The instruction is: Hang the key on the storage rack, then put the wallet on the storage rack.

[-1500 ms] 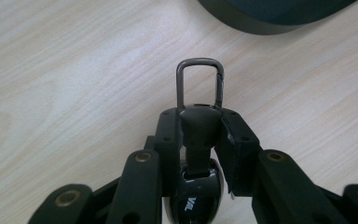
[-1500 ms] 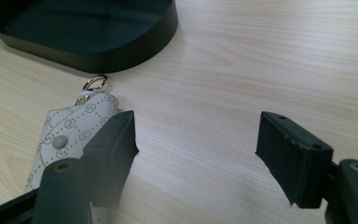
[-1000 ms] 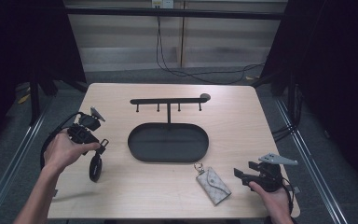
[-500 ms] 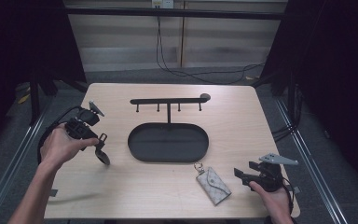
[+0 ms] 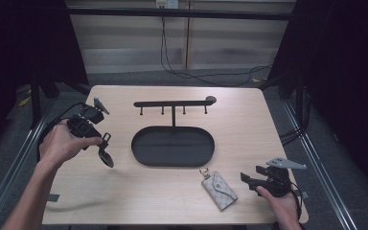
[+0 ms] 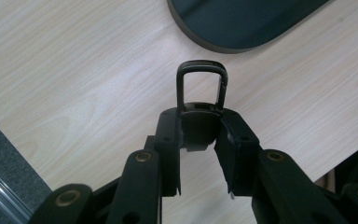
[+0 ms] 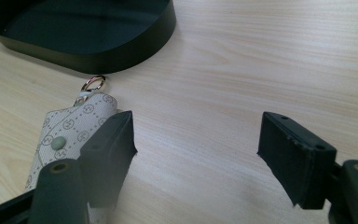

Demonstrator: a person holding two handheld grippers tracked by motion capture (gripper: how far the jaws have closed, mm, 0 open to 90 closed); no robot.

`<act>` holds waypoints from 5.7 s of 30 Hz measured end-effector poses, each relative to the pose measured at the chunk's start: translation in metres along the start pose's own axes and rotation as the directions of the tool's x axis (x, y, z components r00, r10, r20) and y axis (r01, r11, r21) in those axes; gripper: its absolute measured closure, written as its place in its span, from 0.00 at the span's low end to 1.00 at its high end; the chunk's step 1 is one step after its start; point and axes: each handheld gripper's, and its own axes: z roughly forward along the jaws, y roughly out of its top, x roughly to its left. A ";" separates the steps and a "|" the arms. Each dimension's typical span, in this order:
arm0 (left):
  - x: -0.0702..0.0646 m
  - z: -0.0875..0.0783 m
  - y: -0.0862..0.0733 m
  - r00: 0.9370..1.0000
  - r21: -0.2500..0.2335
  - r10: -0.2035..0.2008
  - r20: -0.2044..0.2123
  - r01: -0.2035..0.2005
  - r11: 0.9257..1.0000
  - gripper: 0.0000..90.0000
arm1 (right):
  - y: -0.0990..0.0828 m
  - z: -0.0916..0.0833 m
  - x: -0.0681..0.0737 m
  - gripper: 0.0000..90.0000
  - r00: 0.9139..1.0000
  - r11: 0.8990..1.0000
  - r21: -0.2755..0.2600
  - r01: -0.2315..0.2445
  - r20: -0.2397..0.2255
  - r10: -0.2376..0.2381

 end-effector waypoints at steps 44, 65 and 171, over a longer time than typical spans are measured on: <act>-0.032 -0.026 0.059 0.996 -0.002 0.078 0.035 -0.078 0.997 0.79 | 0.000 -0.003 0.001 0.18 1.000 0.999 -0.031 0.013 -0.018 -0.014; -0.042 -0.015 0.095 0.996 0.019 0.090 0.023 -0.091 0.996 0.79 | -0.001 -0.001 0.001 0.18 0.999 1.000 -0.015 0.020 -0.025 -0.020; -0.002 0.034 -0.059 0.994 -0.505 -0.047 0.097 0.090 0.858 0.27 | 0.000 0.000 0.003 0.28 0.999 0.999 0.010 0.035 -0.030 -0.035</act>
